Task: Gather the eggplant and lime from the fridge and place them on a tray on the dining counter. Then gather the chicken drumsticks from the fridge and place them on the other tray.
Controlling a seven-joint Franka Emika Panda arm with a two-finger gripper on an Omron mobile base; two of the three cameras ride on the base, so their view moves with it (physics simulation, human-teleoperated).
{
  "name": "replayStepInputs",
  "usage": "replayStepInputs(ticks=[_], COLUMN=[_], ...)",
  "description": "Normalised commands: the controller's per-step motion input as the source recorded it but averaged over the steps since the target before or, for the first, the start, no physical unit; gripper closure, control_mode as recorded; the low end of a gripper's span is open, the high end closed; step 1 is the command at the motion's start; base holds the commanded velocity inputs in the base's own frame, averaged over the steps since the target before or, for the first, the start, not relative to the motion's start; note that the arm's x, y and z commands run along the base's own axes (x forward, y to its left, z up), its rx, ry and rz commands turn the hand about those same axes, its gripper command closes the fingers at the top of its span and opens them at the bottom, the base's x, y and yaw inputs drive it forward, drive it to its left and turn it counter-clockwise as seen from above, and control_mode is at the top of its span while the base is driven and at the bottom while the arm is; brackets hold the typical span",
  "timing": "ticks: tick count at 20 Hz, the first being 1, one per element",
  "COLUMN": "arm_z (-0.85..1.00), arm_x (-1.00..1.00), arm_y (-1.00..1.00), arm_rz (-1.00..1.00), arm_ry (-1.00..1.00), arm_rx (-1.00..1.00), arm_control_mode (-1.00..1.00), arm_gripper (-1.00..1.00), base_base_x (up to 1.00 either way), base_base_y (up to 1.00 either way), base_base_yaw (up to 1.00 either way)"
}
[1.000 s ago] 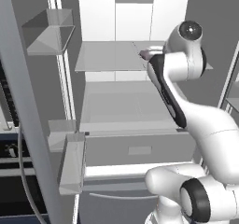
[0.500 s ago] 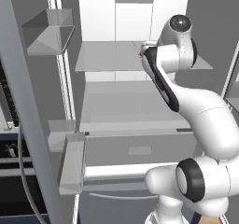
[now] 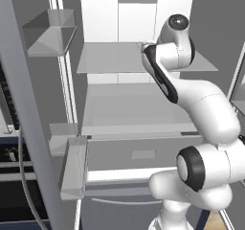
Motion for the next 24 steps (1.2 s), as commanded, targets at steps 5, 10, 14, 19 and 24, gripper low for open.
replayStepInputs(ticks=[5, 10, 14, 19, 24], arm_z=[-0.06, -0.08, -0.15, -0.16, -0.09], arm_x=[0.42, 0.39, 0.37, 0.37, 0.40], arm_y=[-0.06, -0.09, -0.04, 0.00, 0.00], arm_rz=[0.00, 0.00, 0.00, 0.00, 0.00], arm_ry=[0.04, 0.03, 0.00, 0.00, 0.02], arm_rx=[0.00, 0.00, 0.00, 0.00, 0.00], arm_control_mode=[-1.00, -1.00, -1.00, -1.00, -1.00], arm_gripper=[-1.00, -1.00, -1.00, -1.00, -1.00], base_base_x=[0.00, 0.00, 0.00, 0.00, 0.00], base_base_y=[0.00, 0.00, 0.00, 0.00, 0.00], base_base_yaw=[0.00, 0.00, 0.00, 0.00, 0.00])
